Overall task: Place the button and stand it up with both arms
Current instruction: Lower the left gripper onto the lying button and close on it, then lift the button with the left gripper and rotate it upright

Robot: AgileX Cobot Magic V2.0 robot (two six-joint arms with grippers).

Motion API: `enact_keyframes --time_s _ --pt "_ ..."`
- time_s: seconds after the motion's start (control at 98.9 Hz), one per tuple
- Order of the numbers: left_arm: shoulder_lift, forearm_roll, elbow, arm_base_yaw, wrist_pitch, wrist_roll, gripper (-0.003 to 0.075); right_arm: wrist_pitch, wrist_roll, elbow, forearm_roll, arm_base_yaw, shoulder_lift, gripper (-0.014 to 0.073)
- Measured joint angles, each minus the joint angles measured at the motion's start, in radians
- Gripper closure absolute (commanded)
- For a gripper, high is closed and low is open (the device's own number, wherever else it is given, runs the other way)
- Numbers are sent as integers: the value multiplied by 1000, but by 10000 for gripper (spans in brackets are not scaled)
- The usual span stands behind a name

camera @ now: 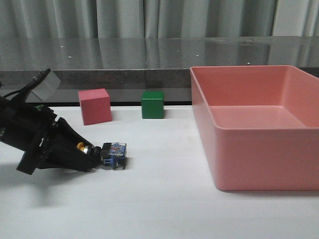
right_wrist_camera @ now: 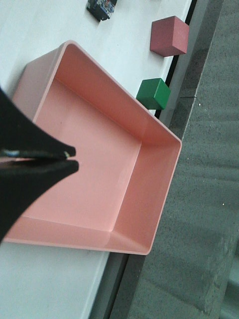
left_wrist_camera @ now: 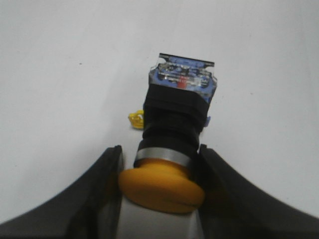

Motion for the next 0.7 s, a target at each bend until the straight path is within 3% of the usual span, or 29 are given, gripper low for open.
enact_keyframes --time_s 0.182,0.313,0.475,0.586,0.697 --pt "-9 16 -3 0 39 -32 740 0 0 0 0 0 0 654" --pt "-84 106 -47 0 67 -192 740 0 0 0 0 0 0 654" --pt "-220 468 -202 -38 68 -564 740 0 0 0 0 0 0 654" --pt "-278 769 -329 -114 82 -863 740 0 0 0 0 0 0 654" --pt "-287 1019 -438 -205 109 -1079 740 0 0 0 0 0 0 654"
